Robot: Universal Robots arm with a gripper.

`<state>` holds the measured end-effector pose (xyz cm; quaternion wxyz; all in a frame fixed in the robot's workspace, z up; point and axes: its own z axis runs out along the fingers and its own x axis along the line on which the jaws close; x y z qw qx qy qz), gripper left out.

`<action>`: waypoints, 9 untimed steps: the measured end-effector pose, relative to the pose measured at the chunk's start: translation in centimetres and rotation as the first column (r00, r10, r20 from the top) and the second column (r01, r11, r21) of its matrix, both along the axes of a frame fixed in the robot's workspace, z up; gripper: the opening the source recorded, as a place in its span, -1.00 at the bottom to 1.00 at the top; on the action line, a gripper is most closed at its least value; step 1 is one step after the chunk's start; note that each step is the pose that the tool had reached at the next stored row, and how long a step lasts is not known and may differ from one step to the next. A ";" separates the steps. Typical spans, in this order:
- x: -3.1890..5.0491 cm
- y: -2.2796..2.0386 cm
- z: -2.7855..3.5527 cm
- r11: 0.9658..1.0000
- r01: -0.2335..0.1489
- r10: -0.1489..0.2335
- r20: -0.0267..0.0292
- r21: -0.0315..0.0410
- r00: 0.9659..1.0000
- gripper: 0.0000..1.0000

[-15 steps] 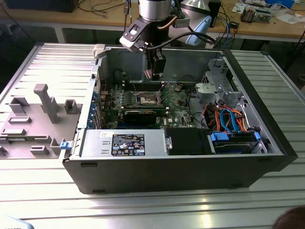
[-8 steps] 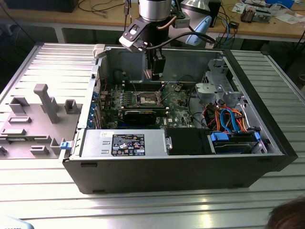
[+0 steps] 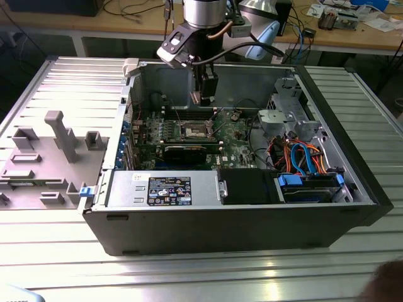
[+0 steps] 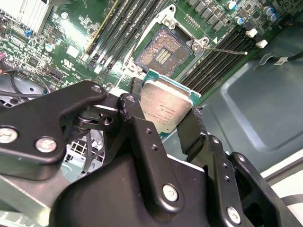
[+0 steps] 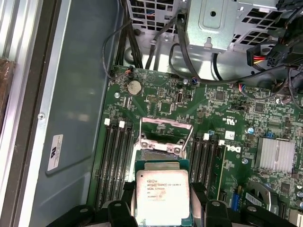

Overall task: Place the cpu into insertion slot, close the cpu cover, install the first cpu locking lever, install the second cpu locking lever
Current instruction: 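Place the cpu into insertion slot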

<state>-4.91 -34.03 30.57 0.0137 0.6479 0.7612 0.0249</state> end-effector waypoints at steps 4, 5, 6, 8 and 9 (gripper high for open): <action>-0.01 0.00 0.00 1.000 0.025 -0.025 0.000 0.000 1.000 0.09; -0.01 0.00 -0.01 0.999 0.038 -0.038 0.000 0.000 0.999 0.09; -0.01 0.00 -0.02 0.999 0.046 -0.046 0.000 0.000 0.999 0.09; -0.01 0.00 -0.04 0.997 0.071 -0.071 0.000 0.000 0.997 0.09; -0.02 0.00 -0.04 0.997 0.082 -0.082 0.000 0.000 0.997 0.09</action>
